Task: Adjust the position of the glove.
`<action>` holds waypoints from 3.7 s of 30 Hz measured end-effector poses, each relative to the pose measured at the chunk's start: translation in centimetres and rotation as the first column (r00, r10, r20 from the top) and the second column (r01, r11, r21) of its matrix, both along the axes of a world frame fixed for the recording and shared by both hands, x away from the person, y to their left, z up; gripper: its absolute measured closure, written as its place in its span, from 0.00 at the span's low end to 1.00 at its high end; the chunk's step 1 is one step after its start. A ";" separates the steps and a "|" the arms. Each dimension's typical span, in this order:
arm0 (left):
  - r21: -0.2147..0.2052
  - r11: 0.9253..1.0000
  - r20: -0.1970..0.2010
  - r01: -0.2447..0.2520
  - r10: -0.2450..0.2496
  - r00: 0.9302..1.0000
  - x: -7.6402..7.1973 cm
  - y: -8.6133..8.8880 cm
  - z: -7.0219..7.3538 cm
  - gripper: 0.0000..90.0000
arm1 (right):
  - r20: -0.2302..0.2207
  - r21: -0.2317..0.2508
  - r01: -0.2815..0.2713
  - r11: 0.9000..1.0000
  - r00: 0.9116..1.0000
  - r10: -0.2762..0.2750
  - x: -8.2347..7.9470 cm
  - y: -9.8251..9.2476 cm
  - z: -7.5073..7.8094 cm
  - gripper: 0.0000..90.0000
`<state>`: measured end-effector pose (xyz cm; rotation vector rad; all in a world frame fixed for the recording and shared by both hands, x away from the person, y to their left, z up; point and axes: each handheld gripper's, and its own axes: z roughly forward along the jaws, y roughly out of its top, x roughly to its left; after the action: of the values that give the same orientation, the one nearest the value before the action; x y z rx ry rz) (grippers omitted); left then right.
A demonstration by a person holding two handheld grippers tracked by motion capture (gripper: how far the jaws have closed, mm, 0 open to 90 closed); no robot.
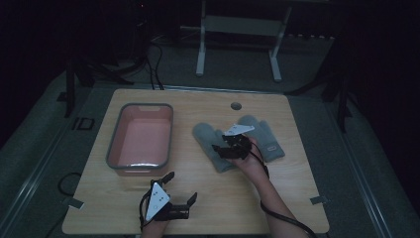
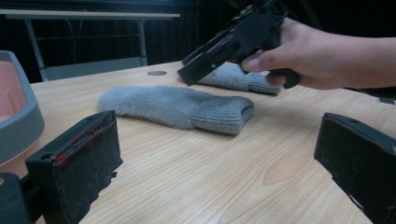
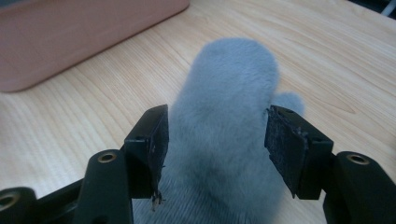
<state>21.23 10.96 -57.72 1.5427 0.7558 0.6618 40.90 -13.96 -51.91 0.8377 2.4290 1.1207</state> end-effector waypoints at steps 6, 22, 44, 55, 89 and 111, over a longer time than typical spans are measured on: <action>-0.001 1.000 0.001 0.003 -0.003 1.000 0.0 0.0 0.0 0.01 | -0.007 -0.029 -0.023 0.999 1.000 0.023 1.2 0.9 -0.6 0.49; 0.003 1.000 0.006 0.007 -0.007 1.000 0.0 -0.1 0.0 0.01 | -0.097 -0.041 0.027 0.999 0.995 -0.031 2.2 1.2 -3.5 0.82; 0.004 1.000 0.005 0.007 -0.007 1.000 0.0 -0.1 0.0 0.01 | -0.105 0.038 0.477 0.878 0.876 -0.471 -1.3 1.6 -0.5 0.94; 0.003 1.000 0.006 0.008 -0.008 1.000 0.0 -0.1 0.0 0.01 | -0.113 -0.005 0.520 0.854 0.848 -0.517 -1.1 1.4 -2.9 0.93; 0.005 1.000 0.008 0.011 -0.011 1.000 0.0 -0.1 0.0 0.01 | -0.014 0.009 0.351 0.936 0.936 -0.351 2.1 -12.8 1.0 0.61; 0.007 1.000 0.013 0.015 -0.016 1.000 -0.1 -0.1 0.0 0.01 | -0.033 -0.084 0.445 0.891 0.893 -0.449 3.5 -12.7 -2.6 0.94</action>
<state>21.14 10.84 -57.74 1.5480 0.7316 0.6633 44.40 -26.62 -54.51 1.3296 2.1349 0.8340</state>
